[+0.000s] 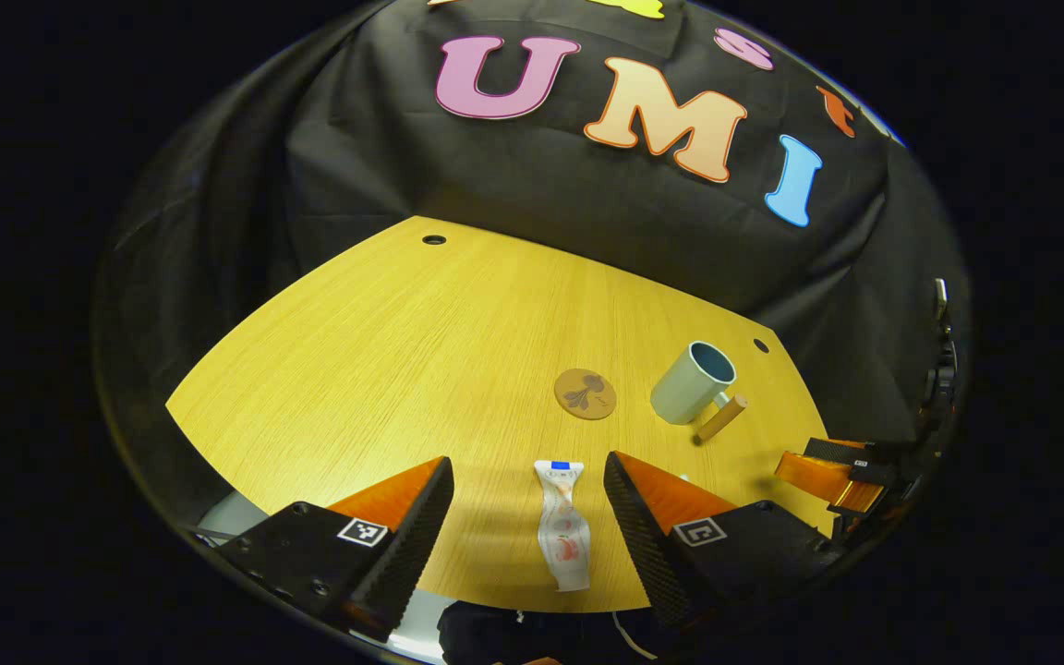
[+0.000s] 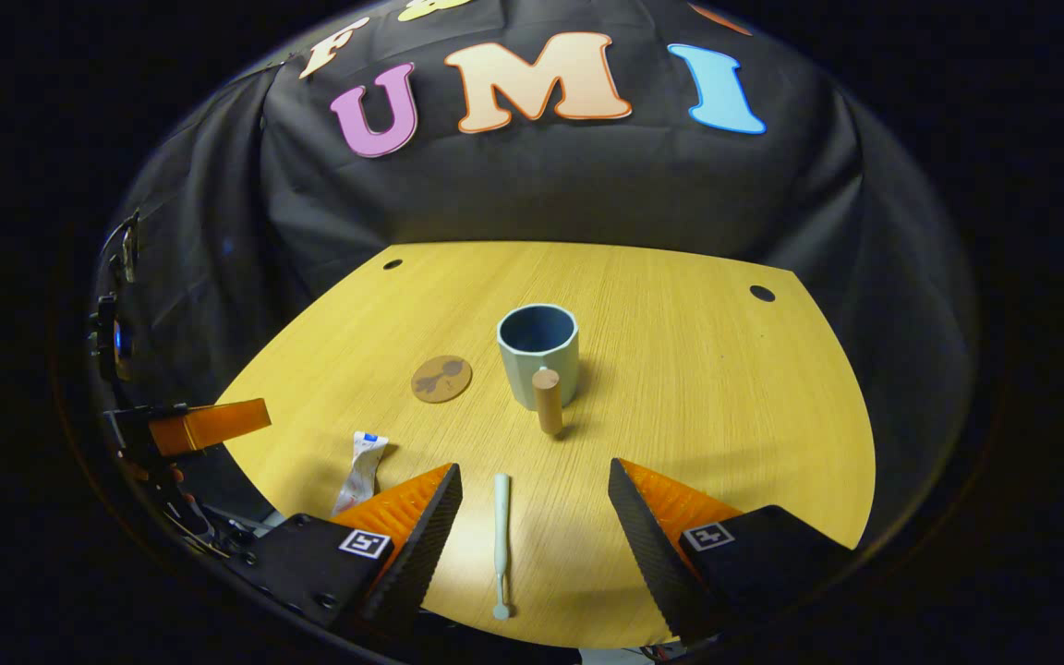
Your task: Put the toothbrush and toothpaste on the desktop into the cup, then pick up the cup and place it on the coaster on the desktop.
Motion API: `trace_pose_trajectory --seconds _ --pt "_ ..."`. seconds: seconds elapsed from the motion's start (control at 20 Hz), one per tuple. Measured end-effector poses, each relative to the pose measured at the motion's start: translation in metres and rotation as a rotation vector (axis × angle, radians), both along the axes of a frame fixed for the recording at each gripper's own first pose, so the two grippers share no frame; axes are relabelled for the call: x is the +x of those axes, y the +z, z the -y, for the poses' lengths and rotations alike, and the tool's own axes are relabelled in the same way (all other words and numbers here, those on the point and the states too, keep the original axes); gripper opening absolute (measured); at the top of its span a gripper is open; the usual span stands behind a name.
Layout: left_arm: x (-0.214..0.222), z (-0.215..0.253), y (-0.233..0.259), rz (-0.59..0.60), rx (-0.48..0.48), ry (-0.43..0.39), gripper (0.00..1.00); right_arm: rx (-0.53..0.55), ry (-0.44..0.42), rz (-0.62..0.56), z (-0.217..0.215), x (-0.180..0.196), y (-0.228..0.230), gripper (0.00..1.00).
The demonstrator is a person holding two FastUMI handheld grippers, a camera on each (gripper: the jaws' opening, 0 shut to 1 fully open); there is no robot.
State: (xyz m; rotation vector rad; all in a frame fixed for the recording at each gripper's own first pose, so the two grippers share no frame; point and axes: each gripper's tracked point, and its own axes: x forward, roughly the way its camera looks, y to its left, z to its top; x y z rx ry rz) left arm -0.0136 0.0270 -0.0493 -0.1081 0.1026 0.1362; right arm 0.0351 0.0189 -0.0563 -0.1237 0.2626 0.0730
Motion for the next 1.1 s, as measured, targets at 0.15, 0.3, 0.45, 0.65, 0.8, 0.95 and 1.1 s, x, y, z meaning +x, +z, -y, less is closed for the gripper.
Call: trace_pose_trajectory --seconds 0.15,0.3,0.45,0.65,0.8,0.95,1.1 --pt "-0.007 -0.011 -0.007 -0.006 -0.006 0.025 0.95 -0.026 0.012 -0.049 -0.008 0.009 -0.013 0.95" --pt "-0.014 -0.025 -0.013 -0.016 -0.008 0.057 0.95 -0.038 0.017 -0.139 -0.016 0.018 -0.031 0.95" --pt "-0.018 -0.037 -0.020 -0.031 -0.018 0.081 0.95 -0.059 0.013 -0.235 -0.020 0.027 -0.048 0.99" --pt "-0.023 -0.053 -0.031 -0.061 -0.053 0.119 0.96 -0.103 0.018 -0.333 -0.026 0.043 -0.069 0.98" --pt "-0.025 -0.064 -0.037 -0.068 -0.080 0.148 0.96 -0.140 0.002 -0.405 -0.025 0.048 -0.083 0.93" --pt "-0.026 -0.072 -0.040 -0.075 -0.096 0.166 0.96 -0.160 -0.007 -0.445 -0.027 0.056 -0.091 0.79" --pt "-0.025 -0.080 -0.042 -0.083 -0.092 0.187 0.96 -0.162 -0.022 -0.498 -0.025 0.065 -0.097 0.70"
